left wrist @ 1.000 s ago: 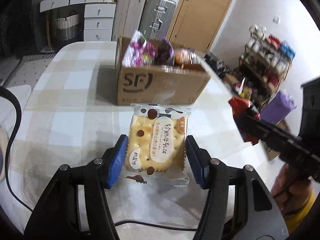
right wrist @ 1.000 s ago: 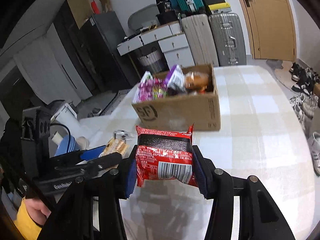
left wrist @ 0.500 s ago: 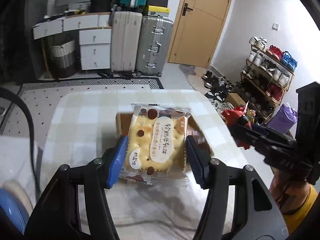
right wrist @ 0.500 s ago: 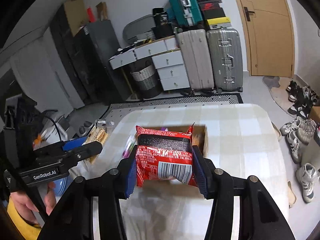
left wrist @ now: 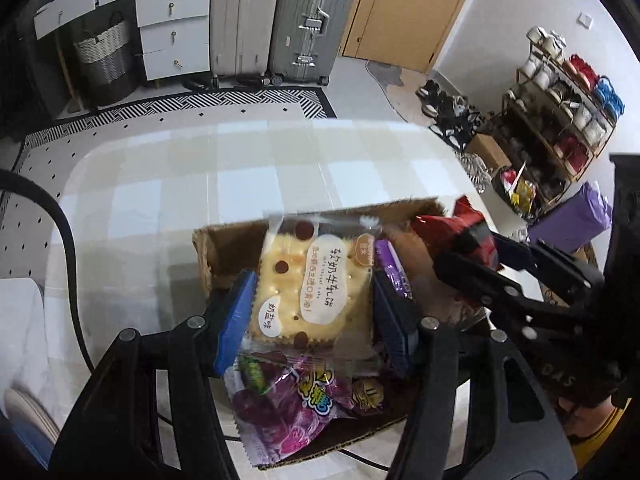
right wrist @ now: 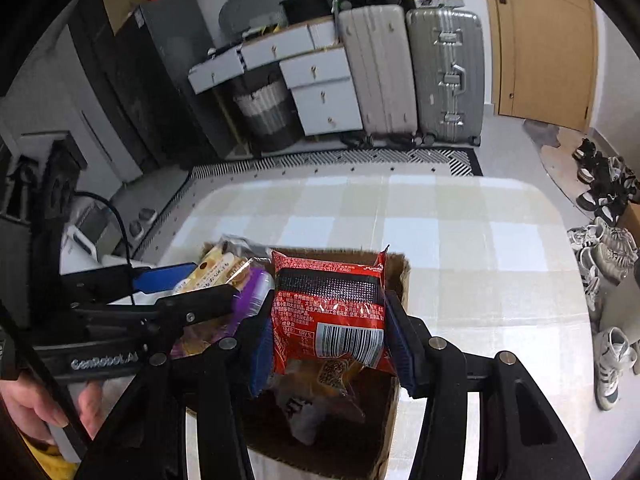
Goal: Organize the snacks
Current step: 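Open both grippers to drop the cake pack and red pack into the box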
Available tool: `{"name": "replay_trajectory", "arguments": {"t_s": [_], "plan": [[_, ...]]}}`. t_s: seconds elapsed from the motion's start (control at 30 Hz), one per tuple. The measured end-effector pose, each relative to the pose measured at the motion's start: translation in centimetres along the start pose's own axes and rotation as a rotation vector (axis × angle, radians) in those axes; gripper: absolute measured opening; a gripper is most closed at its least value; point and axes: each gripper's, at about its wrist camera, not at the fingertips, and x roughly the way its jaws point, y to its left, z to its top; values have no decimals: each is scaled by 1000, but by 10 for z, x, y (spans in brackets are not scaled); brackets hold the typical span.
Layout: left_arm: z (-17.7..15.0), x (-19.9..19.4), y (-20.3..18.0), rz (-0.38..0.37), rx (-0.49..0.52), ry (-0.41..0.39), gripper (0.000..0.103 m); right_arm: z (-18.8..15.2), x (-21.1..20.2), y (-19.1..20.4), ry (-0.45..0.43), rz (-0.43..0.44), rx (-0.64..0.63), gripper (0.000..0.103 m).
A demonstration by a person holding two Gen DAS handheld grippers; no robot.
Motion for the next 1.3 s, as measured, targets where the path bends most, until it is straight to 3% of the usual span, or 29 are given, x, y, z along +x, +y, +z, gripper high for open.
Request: {"name": "replay_trajectory", "arguments": {"t_s": [0.23,0.4,0.6,1.1,1.3], "plan": [[-21,25,-8,10,45,23,55,-16,14,5,31,-27,-54,50],[-21,37,-13,14,95,58,55,-18,22,7,72,-50,-93,50],[-15,33,-22,63,152,45,59,-18,20,11,66,-78,-132,50],[-13,18,-22,46,146,-2,60,-15,17,16,65,-117,-180,50],[-16,3,-20,25,127,-41,61,-15,14,17,52,-146,-197,55]]}}
